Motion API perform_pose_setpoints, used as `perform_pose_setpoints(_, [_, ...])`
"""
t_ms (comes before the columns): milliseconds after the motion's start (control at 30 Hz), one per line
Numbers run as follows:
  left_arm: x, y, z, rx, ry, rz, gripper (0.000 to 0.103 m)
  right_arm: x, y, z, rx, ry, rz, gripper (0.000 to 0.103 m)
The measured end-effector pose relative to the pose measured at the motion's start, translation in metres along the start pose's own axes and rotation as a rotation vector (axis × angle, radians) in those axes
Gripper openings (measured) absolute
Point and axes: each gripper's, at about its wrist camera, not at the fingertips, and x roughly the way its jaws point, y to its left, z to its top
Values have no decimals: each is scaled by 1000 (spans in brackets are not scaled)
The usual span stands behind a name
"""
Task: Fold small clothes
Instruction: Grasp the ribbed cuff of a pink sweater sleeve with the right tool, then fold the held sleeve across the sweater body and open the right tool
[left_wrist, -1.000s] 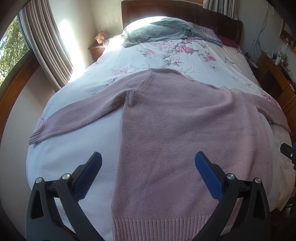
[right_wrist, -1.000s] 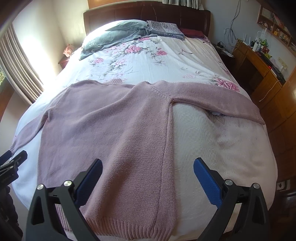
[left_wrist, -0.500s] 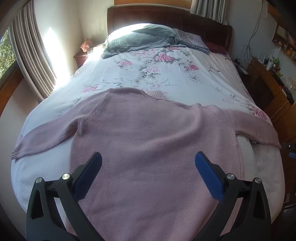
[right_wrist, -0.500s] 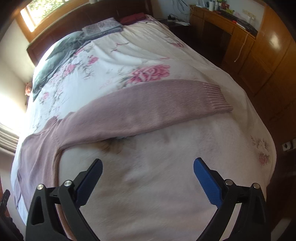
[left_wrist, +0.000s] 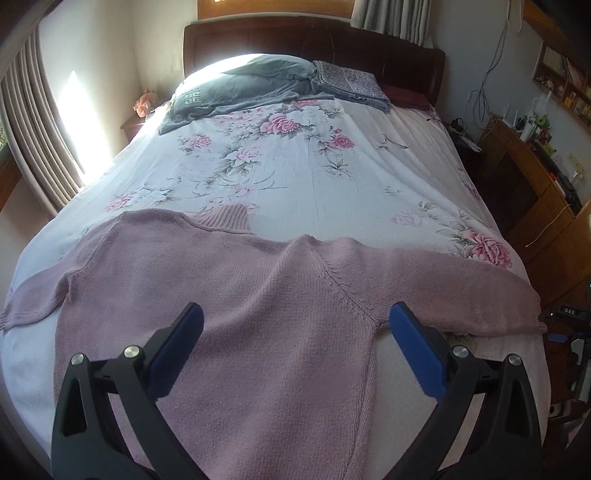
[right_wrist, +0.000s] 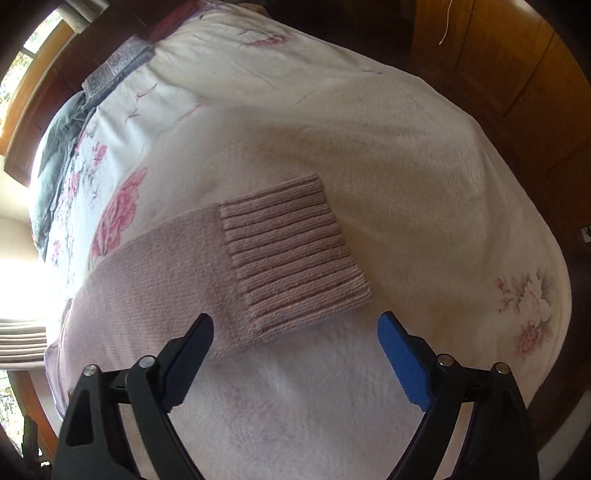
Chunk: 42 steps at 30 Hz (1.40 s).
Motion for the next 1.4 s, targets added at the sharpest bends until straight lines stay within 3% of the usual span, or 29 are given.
perform_pose_setpoints(67, [0,-11,0,7,-5,1,100,13,-14,11,42,38,62,90])
perform_pose_setpoints(200, [3,-22,-3,29,-5,19,100,29,-22,18,62,80,144,79])
perform_pose_setpoints(300, [3,-19,-5,23,0,41,100,19,-9,18,-11,47,158,49])
perform_pose_setpoints(333, [3,-16,-5,15,2,47,100,15,-5,19,-26,46,210,24])
perform_pose_setpoints(367, [4,-12,-6,5,5,51,100,10,-3,18,-27,52,277,12])
perform_pose_setpoints(400, [4,-9,-5,-6,7,53,100,3,-1,18,-29,49,314,12])
perform_pose_setpoints(567, [-2,8,-9,-29,-3,60,100,-53,-3,18,-76,-108,316,12])
perform_pose_setpoints(633, [-3,16,-10,-26,-2,67,100,-55,-9,20,-62,-124,257,12])
perform_pose_setpoints(800, [1,41,-16,-56,24,64,100,-7,-5,10,-69,-21,78,12])
perform_pose_setpoints(900, [0,58,-19,-62,29,66,100,-12,6,0,-83,-78,1,12])
perform_pose_setpoints(1033, [-2,82,-21,-71,25,76,100,-51,67,-21,-218,-203,1,12])
perform_pose_setpoints(1133, [-3,100,-20,-92,27,65,100,-77,126,-45,-332,-256,77,12])
perform_pose_setpoints(1400, [-6,146,-22,-111,27,41,100,-78,293,-140,-574,-212,231,12])
